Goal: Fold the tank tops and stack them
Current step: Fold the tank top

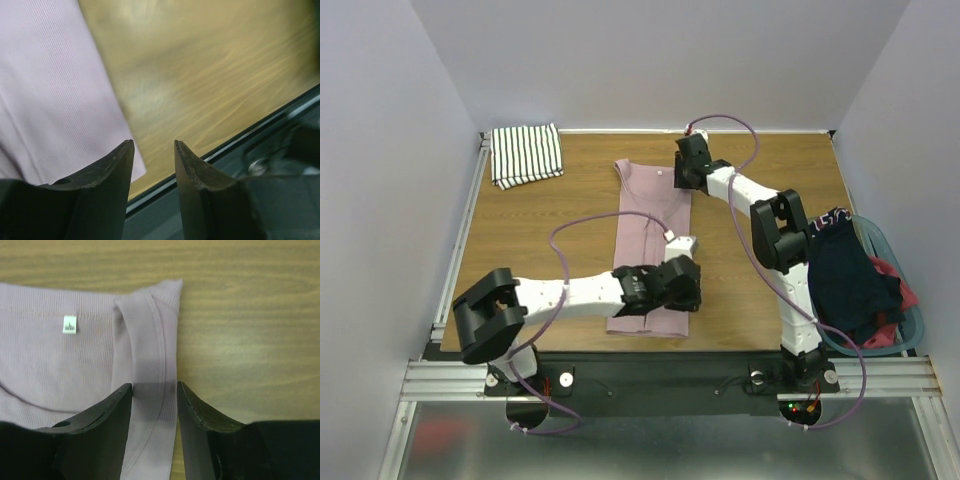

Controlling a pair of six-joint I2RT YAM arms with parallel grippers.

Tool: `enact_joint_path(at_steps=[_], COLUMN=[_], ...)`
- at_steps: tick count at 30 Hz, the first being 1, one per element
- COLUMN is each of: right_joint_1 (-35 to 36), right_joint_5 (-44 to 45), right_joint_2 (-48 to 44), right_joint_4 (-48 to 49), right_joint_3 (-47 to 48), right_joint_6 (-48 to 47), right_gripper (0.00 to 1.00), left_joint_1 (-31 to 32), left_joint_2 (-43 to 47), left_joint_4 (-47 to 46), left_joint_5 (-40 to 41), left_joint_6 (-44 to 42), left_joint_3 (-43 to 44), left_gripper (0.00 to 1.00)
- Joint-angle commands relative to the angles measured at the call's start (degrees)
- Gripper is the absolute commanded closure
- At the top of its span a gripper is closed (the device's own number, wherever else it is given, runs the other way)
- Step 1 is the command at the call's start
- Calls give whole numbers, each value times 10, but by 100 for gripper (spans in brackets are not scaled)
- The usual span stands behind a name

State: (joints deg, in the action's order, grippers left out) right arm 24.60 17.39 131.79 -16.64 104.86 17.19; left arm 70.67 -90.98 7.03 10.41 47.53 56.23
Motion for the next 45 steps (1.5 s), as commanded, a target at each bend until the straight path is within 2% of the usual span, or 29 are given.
enact_joint_path(at_steps=[1,3,8,9,10,15,20,23,26,31,33,39,45], right_joint_1=[-19,-18,-18,-18,-18,10,22,26,28,29,29,31,32], right_joint_5=[-32,-40,-62,-71,-101,-124,-119,-117,-113,-111,-117,-127,-126], right_joint_2=[8,6,-33,-44,-50,-50,-84,-120,-141,-182,-200,-227,-248], right_joint_4=[5,0,-3,-3,-2,-4,-4,-2,-1,3,8,14,21], right_joint_3=[56,67,58,56,55,65,4,-46,-75,-129,-146,-171,-193], right_joint_6=[-24,-25,-2,7,15,36,72,79,79,79,80,82,81], right_gripper=[52,51,47,47,47,48,52,55,56,57,57,58,58], left_joint_1=[-57,-76,-177,-225,-244,-300,-458,-520,-541,-555,-559,-568,-570], left_joint_2=[93,136,223,235,250,245,128,0,-112,-283,-327,-396,-421], left_joint_4=[4,21,55,52,48,26,-28,-32,-37,-5,-3,-32,-68], left_joint_5=[29,47,73,63,50,37,-2,-38,-51,-72,-77,-107,-154], left_joint_6=[-36,-31,10,12,13,-5,-25,-45,-66,-78,-69,-47,-38], left_joint_3=[34,21,-45,-58,-78,-95,-40,55,158,343,387,448,484], left_gripper=[48,47,46,46,48,50,56,67,75,78,78,76,72])
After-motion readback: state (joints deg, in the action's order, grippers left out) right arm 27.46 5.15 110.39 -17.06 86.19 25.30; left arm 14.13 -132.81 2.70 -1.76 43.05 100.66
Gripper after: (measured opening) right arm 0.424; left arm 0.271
